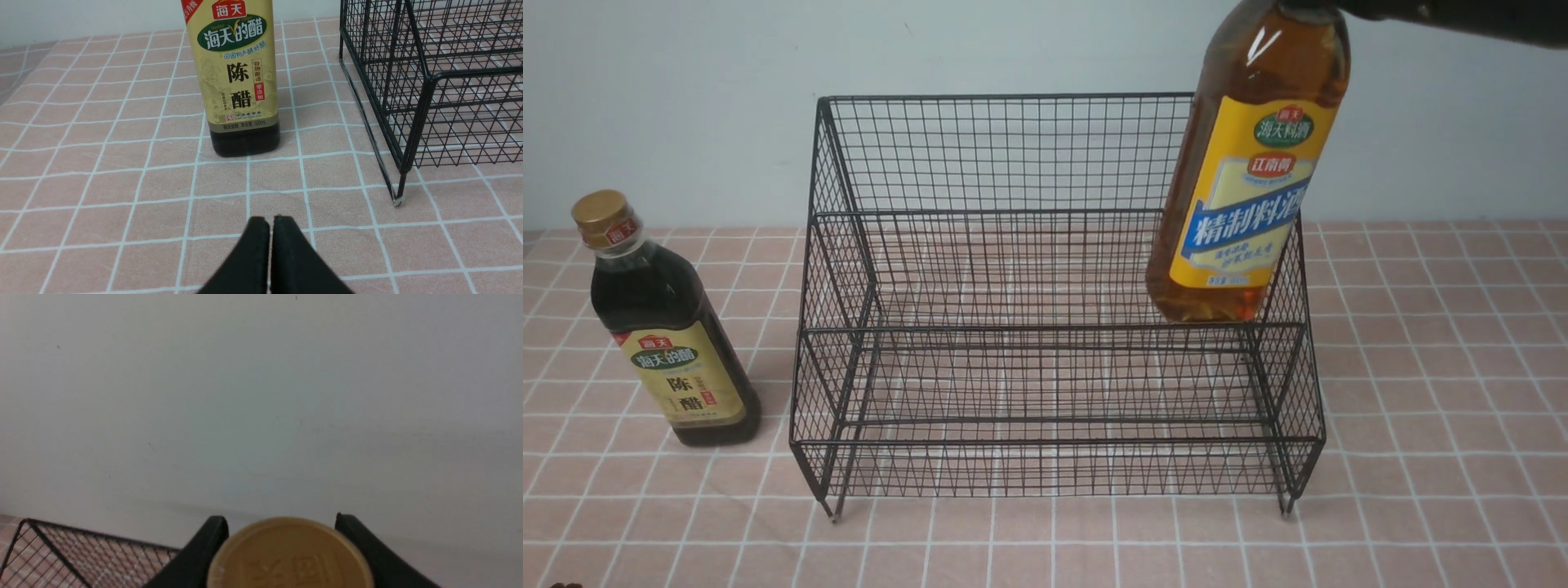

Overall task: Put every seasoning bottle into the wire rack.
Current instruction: Use the right arm to put the condiment bottle back on the shelf

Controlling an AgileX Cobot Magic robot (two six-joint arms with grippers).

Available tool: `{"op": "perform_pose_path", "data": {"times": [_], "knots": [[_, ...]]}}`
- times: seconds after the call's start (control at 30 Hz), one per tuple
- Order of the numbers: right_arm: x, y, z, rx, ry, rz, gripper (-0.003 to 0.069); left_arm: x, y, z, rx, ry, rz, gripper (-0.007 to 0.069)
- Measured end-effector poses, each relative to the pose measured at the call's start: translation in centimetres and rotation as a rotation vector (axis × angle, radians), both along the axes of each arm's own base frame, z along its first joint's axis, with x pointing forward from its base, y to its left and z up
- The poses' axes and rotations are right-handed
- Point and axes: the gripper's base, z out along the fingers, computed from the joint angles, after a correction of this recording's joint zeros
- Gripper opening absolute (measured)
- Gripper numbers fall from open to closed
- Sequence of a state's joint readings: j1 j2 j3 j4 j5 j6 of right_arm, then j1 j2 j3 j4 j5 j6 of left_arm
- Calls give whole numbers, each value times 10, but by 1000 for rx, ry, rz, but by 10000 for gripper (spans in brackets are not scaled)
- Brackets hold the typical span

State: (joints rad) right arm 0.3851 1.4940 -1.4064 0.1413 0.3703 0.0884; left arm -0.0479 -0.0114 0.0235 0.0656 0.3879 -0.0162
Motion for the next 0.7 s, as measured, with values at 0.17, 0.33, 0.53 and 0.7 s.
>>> {"op": "perform_pose_path", "data": {"times": [0.17, 0.33, 0.53, 0.7], "knots": [[-1, 4, -37, -81, 253, 32, 310, 0, 0, 0, 0, 0, 0, -7], [-2, 4, -45, -97, 301, 43, 310, 0, 0, 0, 0, 0, 0, -7], [-3, 11, -42, -93, 272, 79, 310, 0, 0, 0, 0, 0, 0, -7], [-8, 26, -40, -158, 214, 147, 310, 0, 0, 0, 0, 0, 0, -7]]}}
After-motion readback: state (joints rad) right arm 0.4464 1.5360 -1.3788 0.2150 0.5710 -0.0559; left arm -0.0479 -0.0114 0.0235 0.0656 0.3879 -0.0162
